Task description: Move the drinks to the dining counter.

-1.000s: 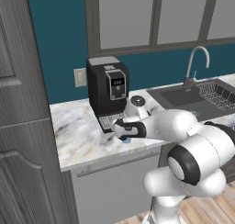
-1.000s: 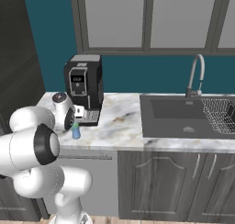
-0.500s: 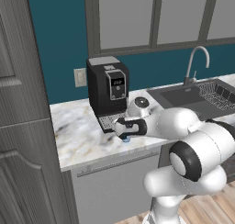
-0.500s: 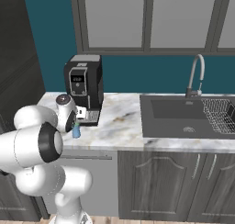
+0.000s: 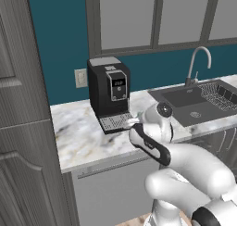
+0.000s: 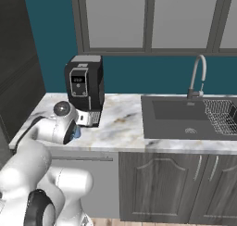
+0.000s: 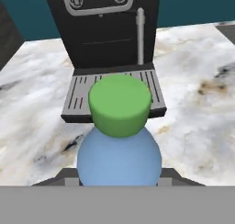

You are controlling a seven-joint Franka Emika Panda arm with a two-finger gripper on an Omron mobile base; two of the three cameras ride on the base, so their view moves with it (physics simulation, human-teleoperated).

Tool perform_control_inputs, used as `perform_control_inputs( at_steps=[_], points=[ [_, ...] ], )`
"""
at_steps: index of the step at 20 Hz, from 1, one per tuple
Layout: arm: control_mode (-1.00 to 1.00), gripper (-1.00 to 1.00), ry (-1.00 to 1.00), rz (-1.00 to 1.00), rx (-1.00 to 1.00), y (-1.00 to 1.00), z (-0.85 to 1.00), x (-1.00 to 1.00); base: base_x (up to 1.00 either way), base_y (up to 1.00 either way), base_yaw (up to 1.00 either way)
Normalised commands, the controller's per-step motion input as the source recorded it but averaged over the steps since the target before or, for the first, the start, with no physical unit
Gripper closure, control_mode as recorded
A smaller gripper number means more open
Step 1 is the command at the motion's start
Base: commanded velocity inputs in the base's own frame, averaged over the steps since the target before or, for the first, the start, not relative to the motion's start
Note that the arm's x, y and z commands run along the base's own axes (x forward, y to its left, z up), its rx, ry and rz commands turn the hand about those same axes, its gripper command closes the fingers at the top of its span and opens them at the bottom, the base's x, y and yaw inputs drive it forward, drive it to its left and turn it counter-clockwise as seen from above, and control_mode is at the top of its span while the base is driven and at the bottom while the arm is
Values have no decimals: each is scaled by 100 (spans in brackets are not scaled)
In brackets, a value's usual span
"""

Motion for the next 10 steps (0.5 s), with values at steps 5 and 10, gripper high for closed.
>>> perform_control_inputs(
  at_steps=[5, 10],
  points=[
    [-100, 100, -2, -16, -2, -42, 100, -49, 0, 0, 0],
    [-100, 100, 2, -18, -1, -54, 100, -61, 0, 0, 0]
  ],
)
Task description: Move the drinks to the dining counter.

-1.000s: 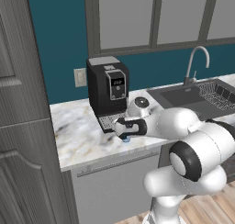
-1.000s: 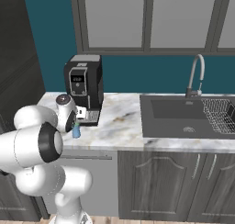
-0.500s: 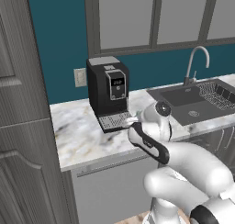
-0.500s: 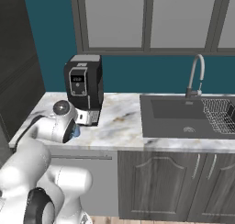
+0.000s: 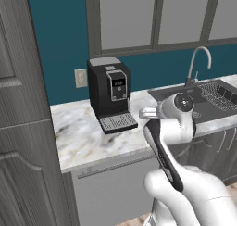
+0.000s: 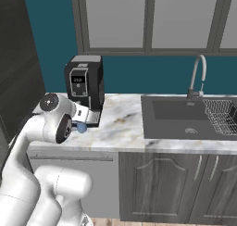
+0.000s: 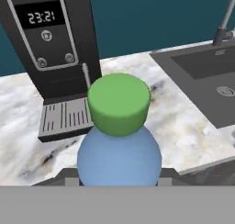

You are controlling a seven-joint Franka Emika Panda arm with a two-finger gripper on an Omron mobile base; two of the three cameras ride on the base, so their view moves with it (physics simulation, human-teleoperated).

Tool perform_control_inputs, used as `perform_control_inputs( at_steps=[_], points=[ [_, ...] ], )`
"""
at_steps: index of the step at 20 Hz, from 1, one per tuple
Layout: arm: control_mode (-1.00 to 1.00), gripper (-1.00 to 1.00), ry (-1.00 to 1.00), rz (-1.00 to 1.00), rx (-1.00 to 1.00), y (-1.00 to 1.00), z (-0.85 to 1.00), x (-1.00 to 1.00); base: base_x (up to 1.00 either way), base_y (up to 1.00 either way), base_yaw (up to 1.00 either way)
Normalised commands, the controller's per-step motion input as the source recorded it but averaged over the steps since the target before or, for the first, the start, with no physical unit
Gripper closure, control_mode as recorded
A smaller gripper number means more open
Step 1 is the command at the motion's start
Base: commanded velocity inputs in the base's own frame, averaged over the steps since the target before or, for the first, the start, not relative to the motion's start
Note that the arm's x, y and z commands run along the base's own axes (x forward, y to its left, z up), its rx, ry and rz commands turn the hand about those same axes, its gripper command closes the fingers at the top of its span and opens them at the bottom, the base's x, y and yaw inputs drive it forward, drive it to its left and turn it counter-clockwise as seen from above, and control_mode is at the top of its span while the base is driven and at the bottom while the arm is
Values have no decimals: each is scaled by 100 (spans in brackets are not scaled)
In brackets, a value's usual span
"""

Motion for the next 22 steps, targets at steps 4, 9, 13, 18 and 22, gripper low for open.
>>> perform_control_inputs(
  at_steps=[4, 9, 13, 18, 22],
  points=[
    [-100, 100, -8, -8, 7, -33, 100, -100, 0, 0, 0],
    [-100, 100, -4, 0, 13, -15, 100, -92, 0, 0, 0],
    [-100, 100, 0, 3, 6, 2, 100, -87, 0, 0, 0],
    [-100, 100, -9, 17, -1, 33, 58, -90, 0, 0, 0],
    [100, 100, 0, 0, 0, 0, 0, 0, -82, 60, 19]
  ],
)
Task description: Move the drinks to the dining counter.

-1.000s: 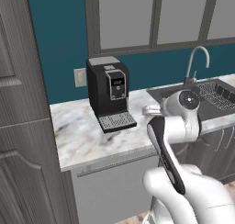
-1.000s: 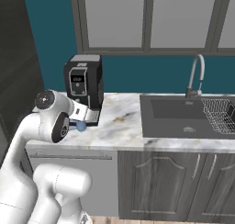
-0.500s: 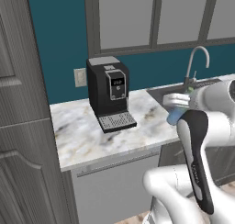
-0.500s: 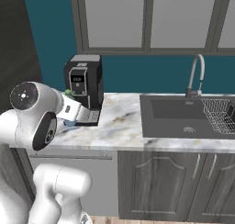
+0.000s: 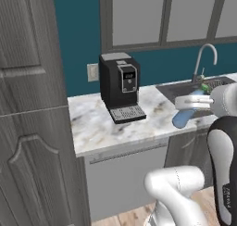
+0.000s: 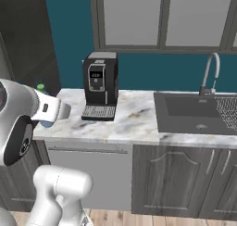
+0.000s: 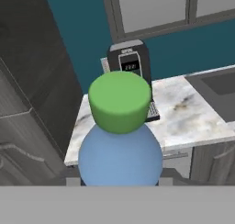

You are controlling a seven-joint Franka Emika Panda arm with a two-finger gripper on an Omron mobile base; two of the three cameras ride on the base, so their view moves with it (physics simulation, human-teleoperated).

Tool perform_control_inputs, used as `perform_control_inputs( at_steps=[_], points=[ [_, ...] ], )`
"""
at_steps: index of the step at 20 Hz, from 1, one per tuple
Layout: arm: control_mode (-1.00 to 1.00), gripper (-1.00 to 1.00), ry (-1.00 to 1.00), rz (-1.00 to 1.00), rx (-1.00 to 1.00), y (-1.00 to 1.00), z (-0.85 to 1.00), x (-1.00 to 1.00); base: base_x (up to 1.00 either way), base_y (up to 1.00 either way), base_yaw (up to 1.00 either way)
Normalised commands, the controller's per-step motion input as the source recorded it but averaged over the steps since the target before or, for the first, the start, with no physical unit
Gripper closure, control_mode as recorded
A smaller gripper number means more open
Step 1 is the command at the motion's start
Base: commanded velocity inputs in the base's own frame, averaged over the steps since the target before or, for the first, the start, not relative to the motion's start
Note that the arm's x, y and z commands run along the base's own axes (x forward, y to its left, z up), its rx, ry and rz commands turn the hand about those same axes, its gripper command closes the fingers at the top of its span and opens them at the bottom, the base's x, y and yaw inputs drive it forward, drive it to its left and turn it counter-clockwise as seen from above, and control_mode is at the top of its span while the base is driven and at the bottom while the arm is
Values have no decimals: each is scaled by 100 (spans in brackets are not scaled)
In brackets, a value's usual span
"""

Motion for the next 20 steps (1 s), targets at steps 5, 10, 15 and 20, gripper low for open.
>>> perform_control_inputs(
  at_steps=[5, 10, 15, 20],
  points=[
    [100, 100, 0, 0, 0, 0, 0, 0, -8, -41, -31],
    [100, 100, 0, 0, 0, 0, 0, 0, 18, -6, -90],
    [100, 100, 0, 0, 0, 0, 0, 0, 0, -3, -98],
    [100, 100, 0, 0, 0, 0, 0, 0, 0, -7, -91]
  ],
)
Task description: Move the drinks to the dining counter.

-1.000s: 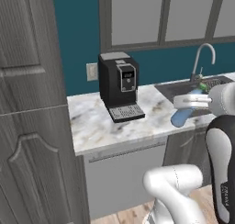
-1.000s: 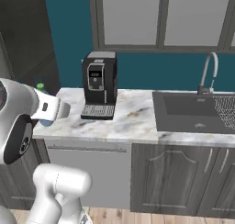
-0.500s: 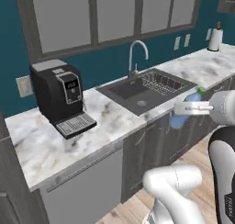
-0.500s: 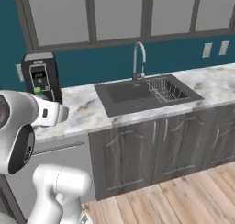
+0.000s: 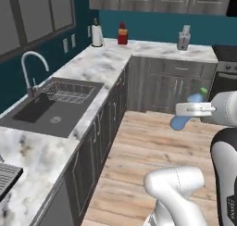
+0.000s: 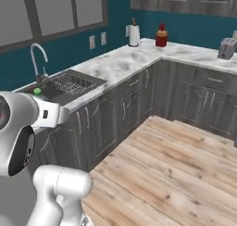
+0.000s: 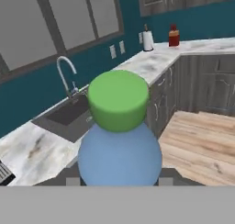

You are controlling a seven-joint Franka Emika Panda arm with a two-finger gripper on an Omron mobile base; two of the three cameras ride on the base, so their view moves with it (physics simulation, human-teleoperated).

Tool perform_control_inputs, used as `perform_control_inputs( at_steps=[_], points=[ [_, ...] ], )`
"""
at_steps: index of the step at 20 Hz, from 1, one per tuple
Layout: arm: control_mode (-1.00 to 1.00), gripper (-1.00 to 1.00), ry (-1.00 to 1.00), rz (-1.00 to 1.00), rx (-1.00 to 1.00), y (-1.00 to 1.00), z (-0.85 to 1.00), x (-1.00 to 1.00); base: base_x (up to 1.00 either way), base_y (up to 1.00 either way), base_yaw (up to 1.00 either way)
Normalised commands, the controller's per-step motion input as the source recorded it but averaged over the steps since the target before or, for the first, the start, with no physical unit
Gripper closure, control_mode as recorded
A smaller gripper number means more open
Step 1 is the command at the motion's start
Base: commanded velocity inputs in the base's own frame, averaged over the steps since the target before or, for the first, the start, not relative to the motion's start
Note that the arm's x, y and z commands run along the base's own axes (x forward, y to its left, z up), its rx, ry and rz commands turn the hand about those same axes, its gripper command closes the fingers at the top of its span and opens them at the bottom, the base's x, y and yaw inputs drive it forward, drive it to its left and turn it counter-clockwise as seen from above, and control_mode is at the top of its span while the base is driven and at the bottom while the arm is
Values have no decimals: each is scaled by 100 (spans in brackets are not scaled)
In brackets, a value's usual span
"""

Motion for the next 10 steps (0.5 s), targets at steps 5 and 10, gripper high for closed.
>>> perform_control_inputs(
  at_steps=[5, 10],
  points=[
    [100, 100, 0, 0, 0, 0, 0, 0, 0, 0, -99],
    [100, 100, 0, 0, 0, 0, 0, 0, 0, 0, -100]
  ],
)
